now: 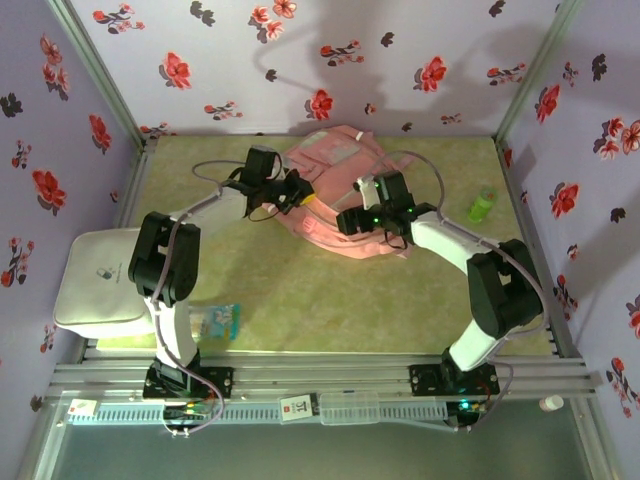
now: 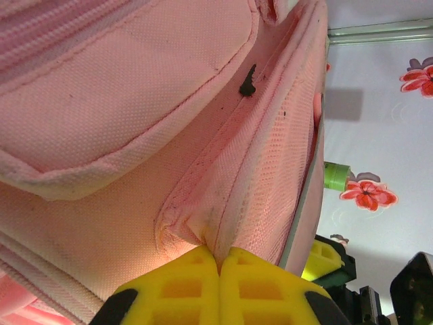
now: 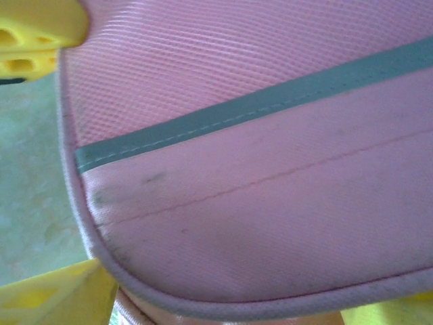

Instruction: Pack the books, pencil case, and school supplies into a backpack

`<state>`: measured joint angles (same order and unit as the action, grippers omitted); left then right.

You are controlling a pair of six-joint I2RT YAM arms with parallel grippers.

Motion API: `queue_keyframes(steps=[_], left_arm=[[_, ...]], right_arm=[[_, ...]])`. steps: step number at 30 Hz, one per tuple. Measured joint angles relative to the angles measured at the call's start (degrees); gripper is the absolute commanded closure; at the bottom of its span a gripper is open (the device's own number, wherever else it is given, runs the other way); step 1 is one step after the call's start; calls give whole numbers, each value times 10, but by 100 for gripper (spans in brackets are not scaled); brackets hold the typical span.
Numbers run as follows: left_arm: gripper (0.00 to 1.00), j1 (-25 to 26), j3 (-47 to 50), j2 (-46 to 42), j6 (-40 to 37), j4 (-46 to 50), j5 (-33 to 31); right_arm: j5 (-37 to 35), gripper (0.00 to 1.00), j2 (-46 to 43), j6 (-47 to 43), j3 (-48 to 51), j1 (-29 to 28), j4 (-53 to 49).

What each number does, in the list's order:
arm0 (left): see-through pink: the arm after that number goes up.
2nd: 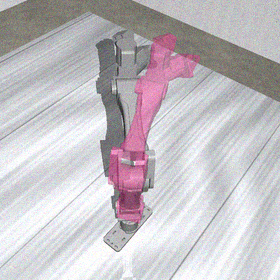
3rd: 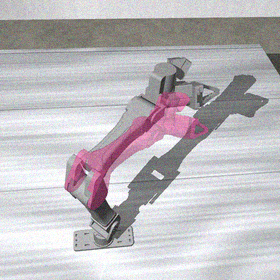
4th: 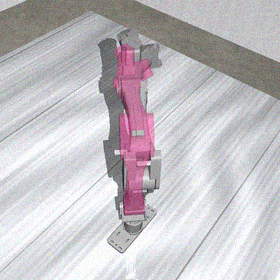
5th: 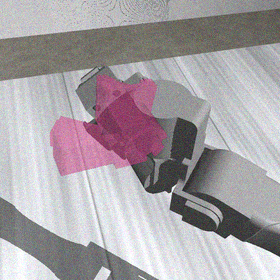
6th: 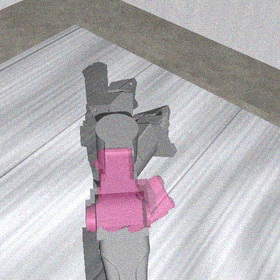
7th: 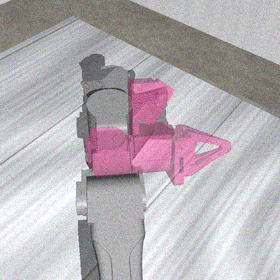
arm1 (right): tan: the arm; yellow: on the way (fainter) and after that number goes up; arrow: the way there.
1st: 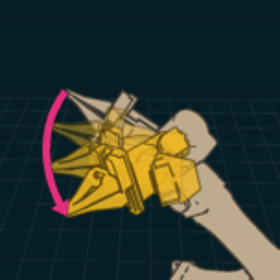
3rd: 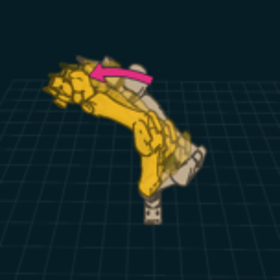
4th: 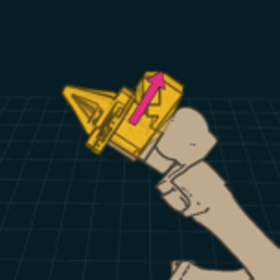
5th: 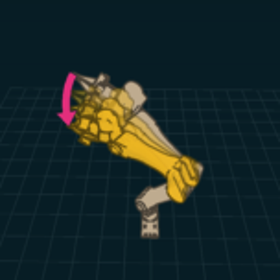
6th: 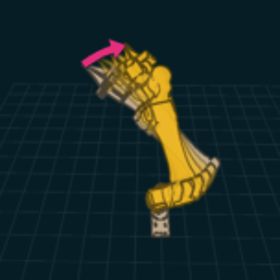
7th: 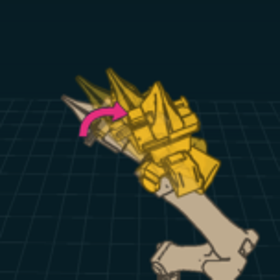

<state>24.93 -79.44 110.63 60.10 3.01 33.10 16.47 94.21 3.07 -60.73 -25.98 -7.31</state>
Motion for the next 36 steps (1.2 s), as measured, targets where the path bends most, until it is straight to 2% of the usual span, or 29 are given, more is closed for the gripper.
queue_keyframes(steps=[4, 6, 8, 13, 17, 19, 23, 36], left_arm=[[100, -5, 0, 0, 0, 0, 1], [100, -6, 0, 0, 0, 0, 2], [100, -7, 0, 0, 0, 0, 2], [100, -7, 0, 0, -2, 1, 2], [100, -7, 0, 0, -3, 1, 2], [100, -8, 0, 0, -3, 1, 2], [100, -8, 0, 0, -3, 1, 2], [100, -8, 0, 0, -5, 3, 3]], right_arm=[[25, 30, 0, -17, 9, 0, 4], [29, 38, -1, -22, 12, -1, 5], [28, 46, -2, -30, 15, -2, 5], [12, 56, -5, -42, 16, -2, 2], [-2, 70, -5, -52, 16, -2, -1], [-5, 74, -5, -55, 16, -2, -3], [-6, 75, -5, -61, 16, -2, -7], [-10, 96, -28, -76, 27, -5, -19]])
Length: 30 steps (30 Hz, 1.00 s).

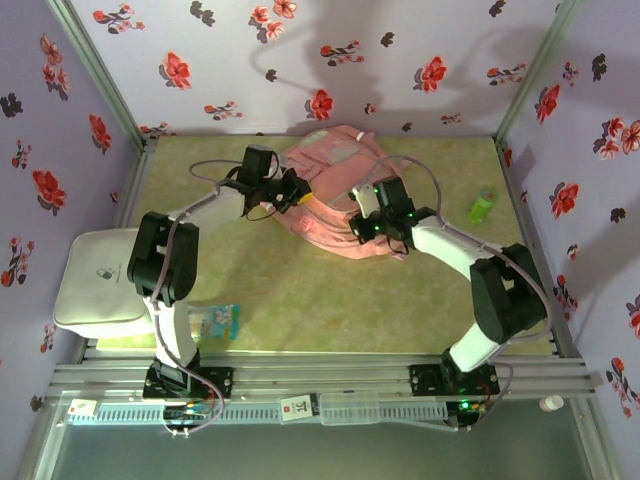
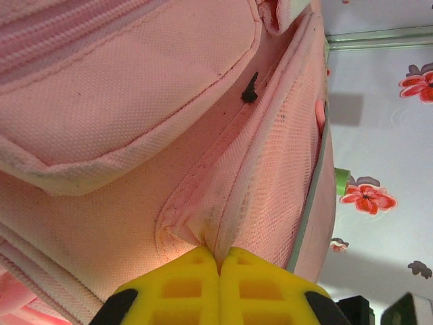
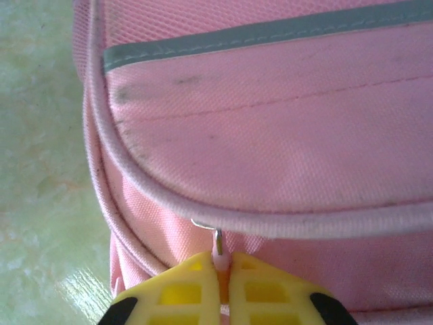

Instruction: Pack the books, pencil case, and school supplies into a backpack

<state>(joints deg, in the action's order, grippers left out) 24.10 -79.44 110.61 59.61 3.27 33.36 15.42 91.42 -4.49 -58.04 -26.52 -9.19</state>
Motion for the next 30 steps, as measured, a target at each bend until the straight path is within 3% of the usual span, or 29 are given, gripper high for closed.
queue_keyframes(steps=[17, 30], left_arm=[[100, 0, 0, 0, -18, 3, 8], [100, -10, 0, -5, -30, 18, 1]], right_arm=[[-109, 99, -39, 117, 58, 34, 42], [-59, 73, -18, 104, 19, 60, 32]])
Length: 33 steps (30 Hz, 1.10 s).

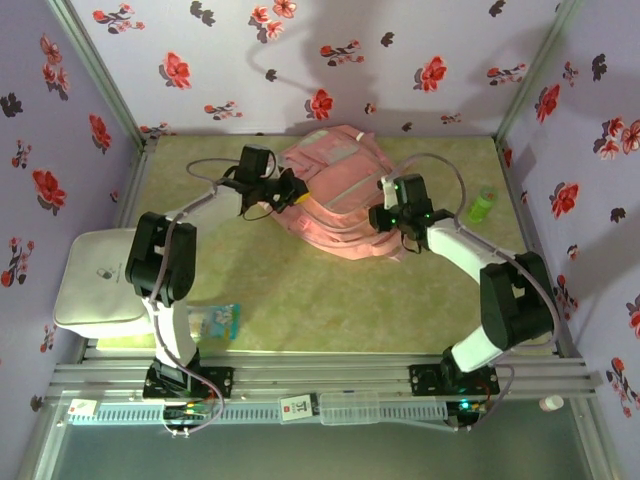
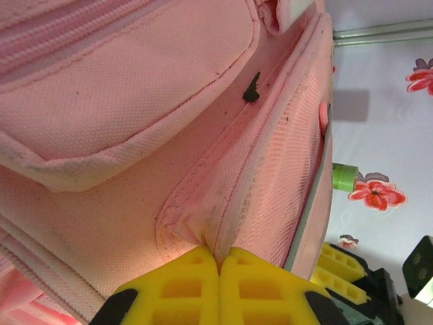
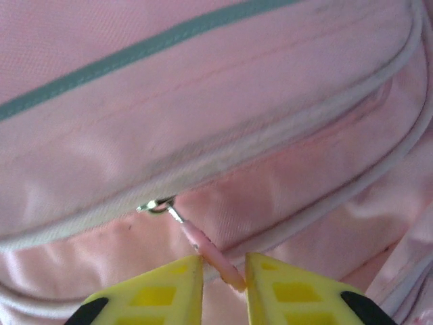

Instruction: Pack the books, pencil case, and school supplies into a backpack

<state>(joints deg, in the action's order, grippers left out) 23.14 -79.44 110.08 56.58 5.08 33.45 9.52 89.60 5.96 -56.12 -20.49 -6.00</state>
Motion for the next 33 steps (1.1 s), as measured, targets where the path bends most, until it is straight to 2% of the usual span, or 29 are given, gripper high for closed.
queue_keyframes(steps=[8, 11, 15, 20, 23, 29, 33], left_arm=[[100, -3, 0, -2, -4, 5, -4], [100, -3, 0, -2, -6, 6, -4], [100, -4, 0, -2, -9, 6, -4], [100, -4, 0, -2, -14, 8, -4], [100, -6, 0, -2, -15, 10, -4], [100, -7, 0, -2, -15, 11, -4], [100, -8, 0, -2, -17, 12, -4]], right_arm=[[16, 59, 50, -10, -44, 0, -7], [23, 59, 58, -19, -61, 0, -26], [37, 67, 60, -39, -71, 2, -49], [66, 68, 53, -54, -71, 2, -73], [86, 67, 20, -55, -53, 2, -85], [78, 47, -51, -29, -20, 2, -112], [59, 43, -54, -23, -20, 2, -119]])
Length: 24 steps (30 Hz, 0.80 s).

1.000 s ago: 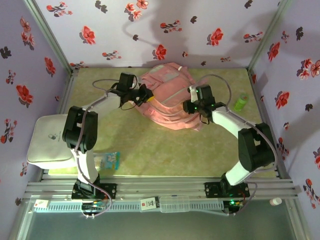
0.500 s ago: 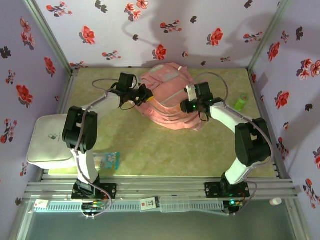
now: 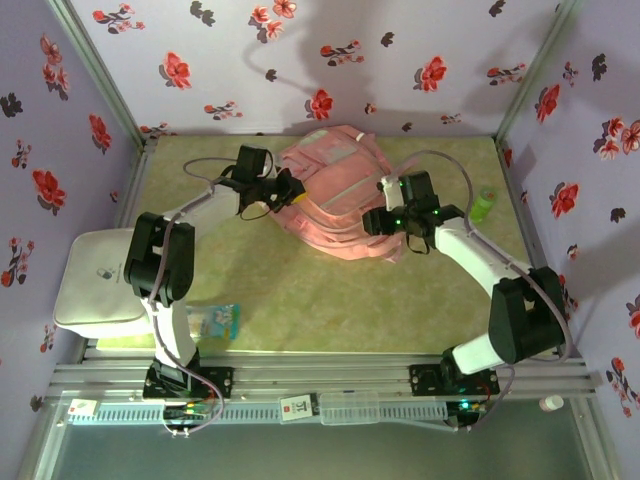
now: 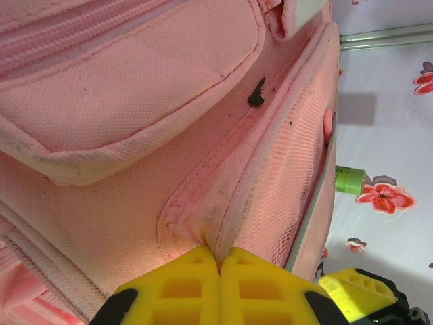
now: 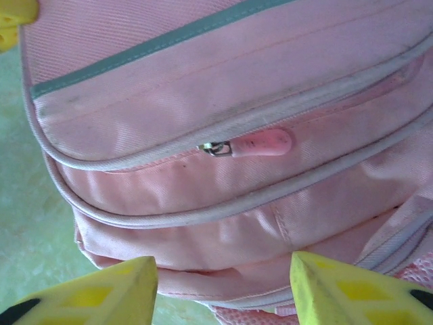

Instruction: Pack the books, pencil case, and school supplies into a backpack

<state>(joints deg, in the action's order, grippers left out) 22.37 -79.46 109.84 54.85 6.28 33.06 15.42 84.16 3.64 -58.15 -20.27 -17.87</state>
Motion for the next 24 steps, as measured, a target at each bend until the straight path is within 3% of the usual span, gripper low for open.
queue_keyframes(steps=[6, 24], left_arm=[[100, -2, 0, 0, -2, 2, 0], [100, -13, 0, 0, -1, 2, 2]], right_arm=[[-13, 29, 48, -19, -47, 0, -6], [33, 29, 170, -118, -123, -2, 5]])
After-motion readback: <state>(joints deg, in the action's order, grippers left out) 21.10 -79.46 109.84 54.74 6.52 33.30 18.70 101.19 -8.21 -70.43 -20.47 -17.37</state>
